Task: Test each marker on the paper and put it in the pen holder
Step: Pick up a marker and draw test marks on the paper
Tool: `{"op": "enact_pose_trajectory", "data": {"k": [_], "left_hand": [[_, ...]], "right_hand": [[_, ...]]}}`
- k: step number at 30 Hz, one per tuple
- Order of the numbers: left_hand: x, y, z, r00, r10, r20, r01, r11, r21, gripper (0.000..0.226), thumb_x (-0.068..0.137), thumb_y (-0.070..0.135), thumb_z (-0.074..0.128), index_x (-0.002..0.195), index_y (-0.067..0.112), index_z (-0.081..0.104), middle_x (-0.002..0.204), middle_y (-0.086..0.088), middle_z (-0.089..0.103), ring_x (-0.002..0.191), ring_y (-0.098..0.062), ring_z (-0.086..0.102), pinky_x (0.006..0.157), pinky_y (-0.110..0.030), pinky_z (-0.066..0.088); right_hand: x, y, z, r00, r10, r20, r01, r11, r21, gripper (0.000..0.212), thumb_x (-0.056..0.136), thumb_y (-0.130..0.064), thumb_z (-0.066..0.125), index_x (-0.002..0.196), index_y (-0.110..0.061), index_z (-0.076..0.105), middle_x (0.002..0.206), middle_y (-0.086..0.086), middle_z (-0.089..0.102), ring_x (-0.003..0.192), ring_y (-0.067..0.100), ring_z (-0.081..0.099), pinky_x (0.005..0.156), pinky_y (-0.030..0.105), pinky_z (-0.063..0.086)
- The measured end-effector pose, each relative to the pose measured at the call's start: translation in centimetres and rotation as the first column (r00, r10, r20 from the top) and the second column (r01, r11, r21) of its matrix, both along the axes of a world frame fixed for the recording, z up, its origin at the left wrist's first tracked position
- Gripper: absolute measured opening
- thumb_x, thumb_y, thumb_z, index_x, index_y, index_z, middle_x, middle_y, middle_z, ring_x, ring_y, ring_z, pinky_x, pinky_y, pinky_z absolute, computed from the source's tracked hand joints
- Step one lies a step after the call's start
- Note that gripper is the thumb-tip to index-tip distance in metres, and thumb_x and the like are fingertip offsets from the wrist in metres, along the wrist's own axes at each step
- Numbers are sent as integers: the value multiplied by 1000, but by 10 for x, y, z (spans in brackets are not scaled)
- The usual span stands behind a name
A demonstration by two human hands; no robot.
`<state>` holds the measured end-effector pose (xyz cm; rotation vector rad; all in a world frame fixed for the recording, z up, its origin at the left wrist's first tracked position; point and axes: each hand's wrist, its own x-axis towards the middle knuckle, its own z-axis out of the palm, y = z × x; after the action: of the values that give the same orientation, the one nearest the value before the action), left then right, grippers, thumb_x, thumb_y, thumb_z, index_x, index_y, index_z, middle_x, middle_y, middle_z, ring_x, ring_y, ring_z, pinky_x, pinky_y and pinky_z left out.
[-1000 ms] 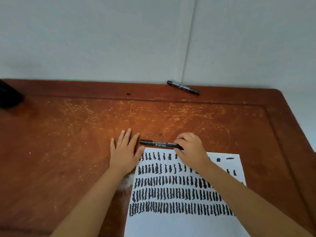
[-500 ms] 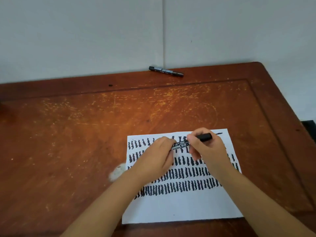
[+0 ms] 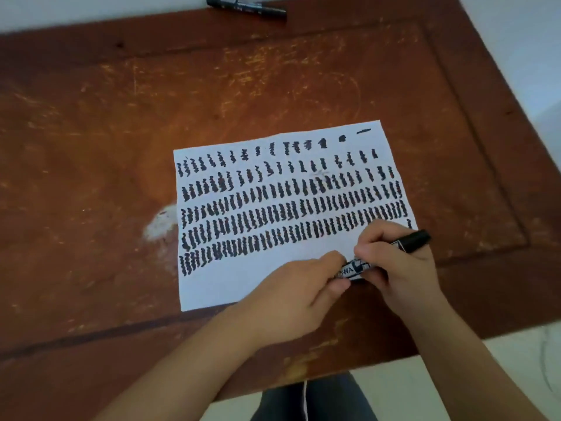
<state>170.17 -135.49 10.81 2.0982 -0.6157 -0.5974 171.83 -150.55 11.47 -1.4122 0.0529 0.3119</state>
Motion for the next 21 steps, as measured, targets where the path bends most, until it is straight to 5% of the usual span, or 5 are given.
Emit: {"op": "enact_pose_trajectory", "data": {"k": [3, 6, 11, 17, 21], "left_hand": [[-12, -2, 0, 993, 30, -110, -41, 994, -102, 32, 88, 40, 31, 107, 21, 49, 68, 12, 49, 60, 2, 47, 57, -13, 35], [-18, -3, 12, 992, 113, -48, -120, 977, -175, 22, 89, 47, 32, 107, 39, 43, 64, 12, 49, 56, 5, 48, 52, -11, 33], [-10, 3, 17, 920, 366, 141, -382, 917, 115, 76, 70, 65, 23, 137, 29, 20, 81, 6, 49, 60, -8, 46, 53, -22, 35], [-12, -23, -16, 738, 282, 613, -497, 842, 211, 45, 82, 41, 37, 112, 10, 45, 89, -8, 59, 83, -20, 45, 67, -32, 46], [-12, -52, -26, 714, 247, 655, -507, 828, 240, 46, 81, 40, 35, 112, 8, 46, 97, -10, 60, 90, -22, 39, 76, -34, 31]], "right_hand": [[-8, -7, 8, 998, 39, 49, -38, 999, -23, 10, 51, -25, 59, 43, -24, 54, 36, -9, 40, 29, 2, 31, 36, 7, 26], [-7, -14, 22, 995, 52, 87, -53, 999, 7, 9, 54, -23, 58, 45, -23, 56, 38, 0, 36, 29, 8, 30, 37, 7, 26], [-5, -48, 30, 984, -134, 114, 134, 991, 8, 8, 56, -27, 63, 52, -20, 61, 35, -6, 43, 28, 8, 33, 35, 12, 23], [-16, -88, 24, 961, -250, 120, 258, 965, -51, 27, 66, -47, 68, 78, -24, 71, 61, 1, 72, 54, 17, 67, 48, 17, 52], [-13, -87, 10, 942, -248, 225, 325, 841, -432, 16, 64, -30, 68, 77, -37, 64, 78, -9, 70, 68, 16, 67, 62, 29, 56]]}}
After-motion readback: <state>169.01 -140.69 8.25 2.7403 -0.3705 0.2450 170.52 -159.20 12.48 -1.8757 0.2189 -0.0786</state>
